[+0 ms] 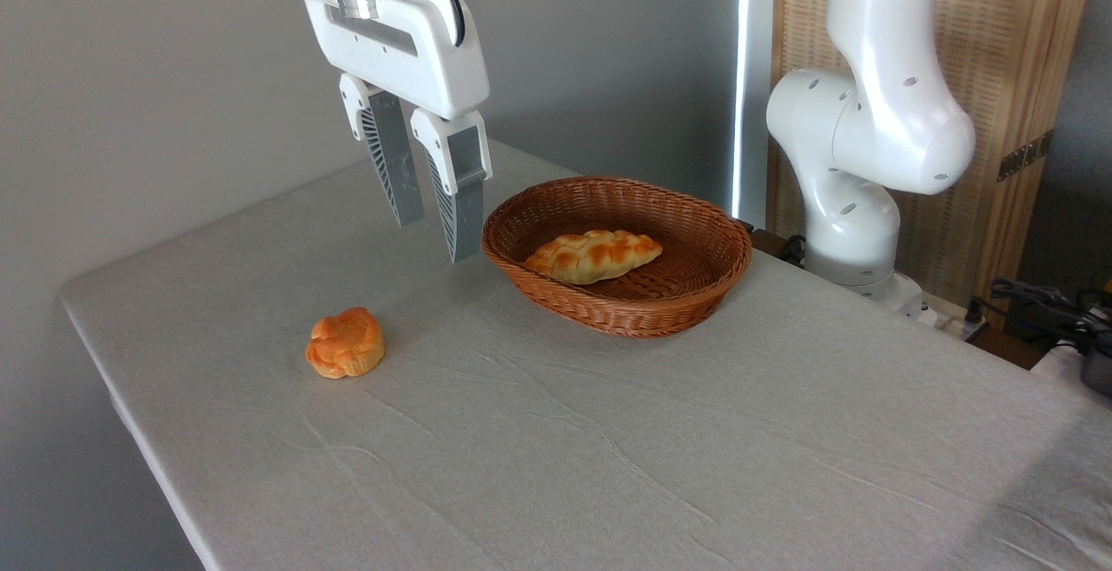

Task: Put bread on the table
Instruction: 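Move the open gripper toward the braided roll in the wicker basket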

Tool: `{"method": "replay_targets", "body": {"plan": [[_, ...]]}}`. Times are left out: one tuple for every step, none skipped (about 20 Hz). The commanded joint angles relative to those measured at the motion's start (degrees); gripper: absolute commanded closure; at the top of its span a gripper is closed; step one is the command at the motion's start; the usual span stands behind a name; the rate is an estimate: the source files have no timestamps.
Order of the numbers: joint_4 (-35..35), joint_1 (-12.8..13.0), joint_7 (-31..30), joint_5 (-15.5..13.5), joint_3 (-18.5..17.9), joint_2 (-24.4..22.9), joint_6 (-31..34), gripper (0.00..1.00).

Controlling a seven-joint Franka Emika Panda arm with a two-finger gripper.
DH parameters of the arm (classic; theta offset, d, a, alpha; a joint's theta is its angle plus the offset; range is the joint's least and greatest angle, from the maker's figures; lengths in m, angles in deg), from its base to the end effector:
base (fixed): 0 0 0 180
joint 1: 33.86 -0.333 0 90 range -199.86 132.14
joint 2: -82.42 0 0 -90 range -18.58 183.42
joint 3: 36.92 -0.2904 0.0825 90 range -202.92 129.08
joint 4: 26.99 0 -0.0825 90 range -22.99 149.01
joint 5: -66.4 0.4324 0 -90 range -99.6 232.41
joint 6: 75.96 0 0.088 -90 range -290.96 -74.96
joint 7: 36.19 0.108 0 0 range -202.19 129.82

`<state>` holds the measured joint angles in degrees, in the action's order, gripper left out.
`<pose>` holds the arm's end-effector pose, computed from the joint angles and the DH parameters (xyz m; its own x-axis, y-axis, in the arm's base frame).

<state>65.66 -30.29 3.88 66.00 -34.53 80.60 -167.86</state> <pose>0.5935 -0.0630 0.5957 0.6942 -0.7195 0.0179 -0.7195 -0.6944 -0.0077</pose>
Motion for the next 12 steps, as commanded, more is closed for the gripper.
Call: {"method": "replay_targets", "body": {"plan": [[0.1, 0.1, 0.7, -0.4, -0.5, -0.2, 0.4, 0.0], [0.2, 0.1, 0.7, -0.4, -0.5, -0.3, 0.7, 0.0], [0.3, 0.1, 0.8, -0.3, -0.5, -0.3, 0.7, 0.0], [0.3, 0.1, 0.8, -0.4, -0.5, -0.3, 0.7, 0.0], [0.3, 0.1, 0.8, -0.4, -0.5, -0.3, 0.7, 0.0], [0.3, 0.1, 0.8, -0.3, -0.5, -0.3, 0.7, 0.0], [0.3, 0.1, 0.8, -0.3, -0.5, -0.4, 0.8, 0.0], [0.3, 0.1, 0.9, -0.3, -0.5, -0.6, 1.0, 0.0], [0.3, 0.1, 0.9, -0.3, -0.5, -0.7, 1.1, 0.0], [0.3, 0.1, 0.9, -0.3, -0.5, -0.7, 1.2, 0.0], [0.5, 0.1, 0.9, -0.3, -0.5, -0.7, 1.3, 0.0], [1.0, 0.1, 0.8, -0.3, -0.5, -1.1, 1.3, 0.0]]}}
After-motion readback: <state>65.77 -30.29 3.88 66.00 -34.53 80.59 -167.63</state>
